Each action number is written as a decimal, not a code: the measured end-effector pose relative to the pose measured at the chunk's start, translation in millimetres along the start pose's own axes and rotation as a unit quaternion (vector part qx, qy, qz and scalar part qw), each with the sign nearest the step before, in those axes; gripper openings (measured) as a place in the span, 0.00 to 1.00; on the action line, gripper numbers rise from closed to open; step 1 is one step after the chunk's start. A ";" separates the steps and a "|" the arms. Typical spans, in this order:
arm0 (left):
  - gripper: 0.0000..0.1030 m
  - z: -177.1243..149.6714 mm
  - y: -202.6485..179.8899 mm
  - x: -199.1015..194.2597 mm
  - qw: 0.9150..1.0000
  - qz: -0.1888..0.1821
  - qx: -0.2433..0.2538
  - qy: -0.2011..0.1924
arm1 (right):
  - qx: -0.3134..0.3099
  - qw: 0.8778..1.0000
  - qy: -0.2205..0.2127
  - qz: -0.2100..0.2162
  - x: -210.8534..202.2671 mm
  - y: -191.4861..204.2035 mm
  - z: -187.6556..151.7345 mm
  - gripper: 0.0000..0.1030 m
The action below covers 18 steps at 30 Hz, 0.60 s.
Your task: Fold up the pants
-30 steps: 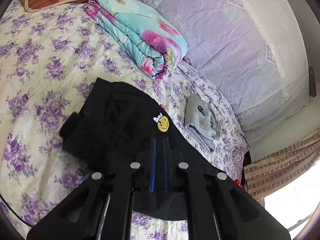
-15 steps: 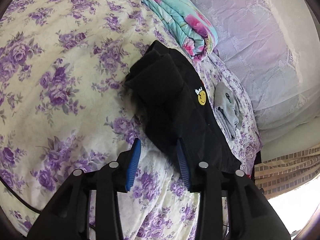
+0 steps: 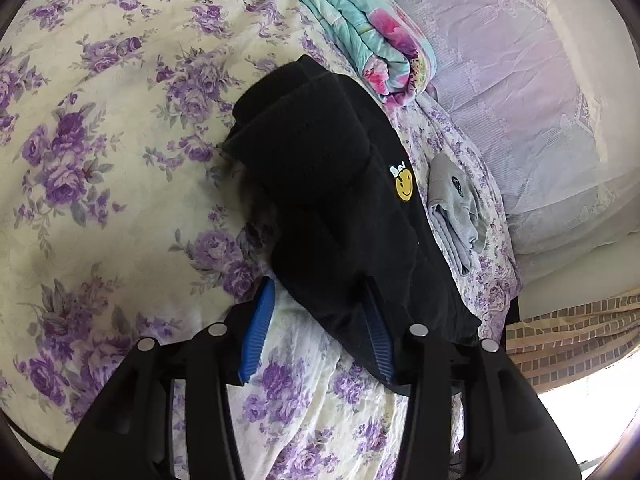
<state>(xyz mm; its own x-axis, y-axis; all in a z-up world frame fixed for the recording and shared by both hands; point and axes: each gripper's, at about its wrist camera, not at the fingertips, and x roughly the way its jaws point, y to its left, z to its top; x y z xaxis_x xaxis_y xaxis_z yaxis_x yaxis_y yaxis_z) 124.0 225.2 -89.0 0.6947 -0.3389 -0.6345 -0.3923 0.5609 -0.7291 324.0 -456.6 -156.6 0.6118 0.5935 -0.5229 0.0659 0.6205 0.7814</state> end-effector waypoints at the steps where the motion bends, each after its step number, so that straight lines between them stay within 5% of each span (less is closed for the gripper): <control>1: 0.43 -0.6 0.9 -1.1 1.000 0.000 -0.002 -0.001 | -0.004 1.000 -0.001 -0.001 5.6 2.0 1.6 0.26; 4: 0.43 0.4 2.1 -5.2 1.000 0.001 -0.008 -0.004 | -0.018 1.000 -0.013 -0.002 4.5 7.0 -1.1 0.09; 13: 0.56 18.8 -6.2 0.2 1.000 -0.015 -0.022 -0.005 | -0.020 0.994 -0.055 0.087 -115.2 31.6 -30.2 0.07; 18: 0.65 28.0 -2.4 24.0 0.999 -0.007 -0.046 -0.008 | -0.010 0.996 -0.058 0.063 -139.7 21.3 -49.0 0.07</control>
<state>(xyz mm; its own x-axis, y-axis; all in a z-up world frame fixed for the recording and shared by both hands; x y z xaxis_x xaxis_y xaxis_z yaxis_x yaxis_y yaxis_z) 158.5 236.9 -95.2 0.7100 -0.3342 -0.6199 -0.4346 0.4846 -0.7591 201.3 -501.1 -83.6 0.7006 0.6054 -0.3778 -0.0320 0.5555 0.8309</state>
